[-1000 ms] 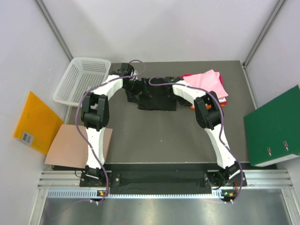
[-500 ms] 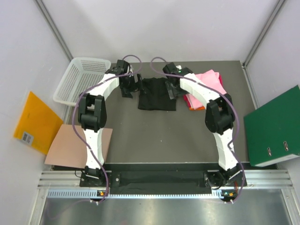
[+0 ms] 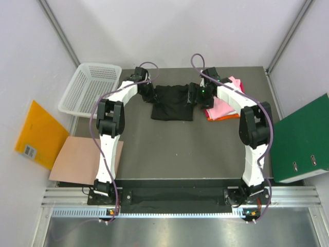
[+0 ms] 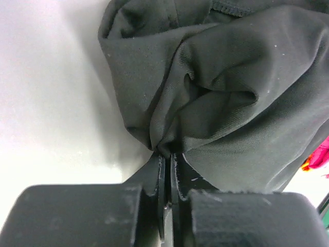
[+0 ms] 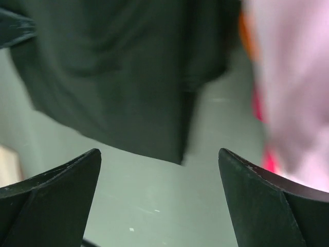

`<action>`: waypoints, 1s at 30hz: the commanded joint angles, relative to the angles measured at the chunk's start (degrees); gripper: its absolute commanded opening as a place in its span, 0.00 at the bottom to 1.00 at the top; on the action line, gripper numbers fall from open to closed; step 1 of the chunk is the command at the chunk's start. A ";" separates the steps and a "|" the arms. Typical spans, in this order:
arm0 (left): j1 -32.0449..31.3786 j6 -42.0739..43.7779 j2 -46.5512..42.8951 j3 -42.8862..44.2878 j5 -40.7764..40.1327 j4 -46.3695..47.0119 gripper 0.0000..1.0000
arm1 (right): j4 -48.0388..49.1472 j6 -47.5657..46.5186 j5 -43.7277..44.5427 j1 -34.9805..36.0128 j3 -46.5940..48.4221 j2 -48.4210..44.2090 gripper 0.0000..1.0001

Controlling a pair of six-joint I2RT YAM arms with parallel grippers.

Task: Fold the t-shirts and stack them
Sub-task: Put the neatly folded tshirt into the corner of the board with the right arm

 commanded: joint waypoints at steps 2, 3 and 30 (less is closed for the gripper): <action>0.36 -0.78 1.15 -1.96 -5.81 -4.14 0.00 | 8.33 4.88 -12.50 1.26 0.00 2.25 0.96; 0.97 -0.70 -0.77 -3.11 -5.99 -3.62 0.00 | 9.99 5.33 -13.21 1.26 -0.01 3.04 0.96; 4.93 1.76 -3.51 -4.27 -4.50 -5.28 0.00 | 11.59 7.62 -3.82 2.40 9.48 16.04 0.98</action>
